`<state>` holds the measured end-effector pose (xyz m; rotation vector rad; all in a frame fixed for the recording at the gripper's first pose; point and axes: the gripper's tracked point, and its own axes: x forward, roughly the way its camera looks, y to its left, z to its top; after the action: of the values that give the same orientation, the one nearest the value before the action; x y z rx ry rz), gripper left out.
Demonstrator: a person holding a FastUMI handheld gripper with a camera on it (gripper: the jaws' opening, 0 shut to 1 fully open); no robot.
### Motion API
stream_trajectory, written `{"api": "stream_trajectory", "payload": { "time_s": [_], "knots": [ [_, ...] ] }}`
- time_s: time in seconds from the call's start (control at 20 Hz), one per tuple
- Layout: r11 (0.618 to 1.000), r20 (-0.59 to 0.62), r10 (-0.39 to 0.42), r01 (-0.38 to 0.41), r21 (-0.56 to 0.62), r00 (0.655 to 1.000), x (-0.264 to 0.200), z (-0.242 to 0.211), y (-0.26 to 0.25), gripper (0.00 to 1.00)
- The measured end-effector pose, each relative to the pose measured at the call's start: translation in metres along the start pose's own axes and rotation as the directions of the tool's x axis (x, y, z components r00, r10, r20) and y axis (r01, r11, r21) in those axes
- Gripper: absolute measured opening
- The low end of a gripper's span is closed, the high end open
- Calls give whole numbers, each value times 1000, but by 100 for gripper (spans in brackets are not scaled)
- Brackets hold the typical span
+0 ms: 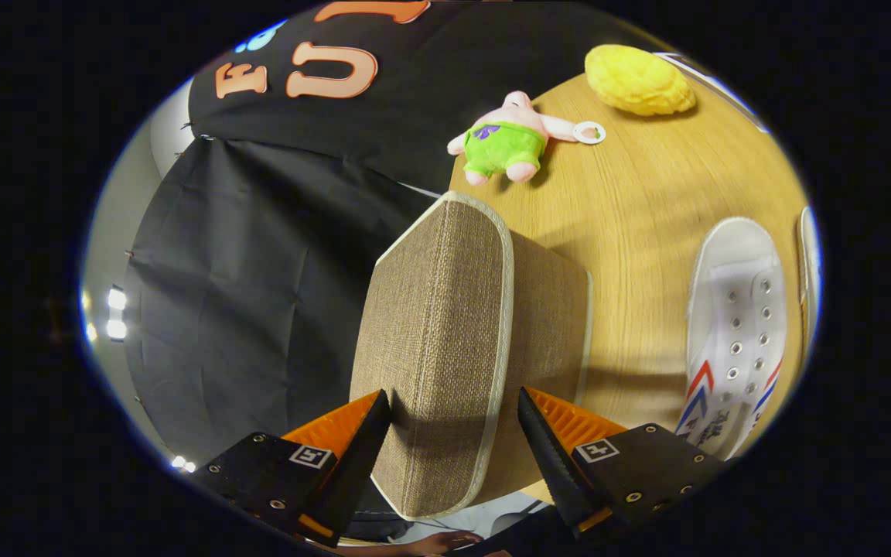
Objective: Open the storage box then place both shoes into the box .Put the left shoe in first, then the right shoe, with the right side of both shoes facing outward in a uniform manner.
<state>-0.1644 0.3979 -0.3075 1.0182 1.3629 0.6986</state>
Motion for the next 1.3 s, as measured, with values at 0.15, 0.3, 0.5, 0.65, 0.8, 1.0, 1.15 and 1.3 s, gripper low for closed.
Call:
{"api": "stream_trajectory", "payload": {
  "time_s": [0.15, 0.3, 0.5, 0.65, 0.8, 1.0, 1.15, 1.3],
  "knots": [
    [999, -8, 34, -34, 23, 999, -2, 0, 7, 96],
    [994, -4, 98, -97, 52, 995, -15, 6, 22, 93],
    [986, 26, 147, -149, 74, 989, -36, 15, 24, 88],
    [974, 51, 211, -215, 76, 976, -50, 21, 37, 82],
    [955, 74, 283, -288, 68, 956, -55, 27, 53, 74],
    [941, 73, 328, -332, 66, 942, -51, 24, 69, 53],
    [936, 67, 345, -348, 45, 936, -48, 24, 89, 34],
    [952, 83, 304, -306, 9, 949, -38, 31, 101, 18]
  ]
}}
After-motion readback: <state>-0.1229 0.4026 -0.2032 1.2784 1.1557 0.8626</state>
